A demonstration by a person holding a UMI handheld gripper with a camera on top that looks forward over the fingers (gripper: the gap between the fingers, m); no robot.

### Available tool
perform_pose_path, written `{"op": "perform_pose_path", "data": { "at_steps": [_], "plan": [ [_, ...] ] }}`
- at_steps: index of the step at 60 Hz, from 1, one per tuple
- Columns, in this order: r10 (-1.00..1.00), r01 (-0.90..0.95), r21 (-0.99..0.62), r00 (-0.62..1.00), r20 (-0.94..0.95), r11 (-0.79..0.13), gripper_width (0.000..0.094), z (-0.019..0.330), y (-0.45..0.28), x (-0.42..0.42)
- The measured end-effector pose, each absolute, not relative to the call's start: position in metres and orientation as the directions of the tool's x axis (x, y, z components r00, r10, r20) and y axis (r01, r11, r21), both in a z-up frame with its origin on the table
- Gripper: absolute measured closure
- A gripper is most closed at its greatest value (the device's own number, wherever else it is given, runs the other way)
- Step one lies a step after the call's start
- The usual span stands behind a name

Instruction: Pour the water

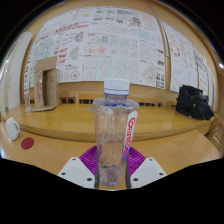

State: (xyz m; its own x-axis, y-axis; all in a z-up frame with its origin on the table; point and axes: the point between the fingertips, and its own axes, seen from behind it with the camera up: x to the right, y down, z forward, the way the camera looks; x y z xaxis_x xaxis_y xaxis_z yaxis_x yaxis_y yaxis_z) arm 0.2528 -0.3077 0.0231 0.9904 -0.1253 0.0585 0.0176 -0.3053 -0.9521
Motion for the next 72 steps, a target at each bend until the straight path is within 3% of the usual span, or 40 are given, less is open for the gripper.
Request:
{"op": "perform_pose_path", "data": {
  "at_steps": [12, 24, 35, 43, 49, 59, 63, 72],
  "plan": [
    [-0.196, 0.124, -0.946, 0.962, 0.188, -0.299, 0.0593, 0.060, -0.309, 0.259],
    [-0.315, 0.425, -0.857, 0.803, 0.506, -0.291, 0.0594, 0.170, -0.298, 0.249],
    [-0.314, 0.799, -0.532, 0.447, 0.838, -0.281, 0.0594, 0.282, -0.274, 0.156],
    [-0.243, 0.966, -0.199, 0.155, 0.958, -0.168, 0.0593, 0.320, -0.245, 0.037],
    [-0.184, 0.992, 0.097, -0.112, 0.977, -0.086, 0.0593, 0.311, -0.224, -0.049],
    [-0.081, 0.875, 0.484, -0.480, 0.873, 0.026, 0.0596, 0.232, -0.189, -0.147],
    [-0.057, 0.806, 0.588, -0.585, 0.809, 0.067, 0.0595, 0.189, -0.182, -0.147],
    [-0.001, 0.702, 0.706, -0.709, 0.705, 0.094, 0.0595, 0.159, -0.179, -0.182]
  ]
}}
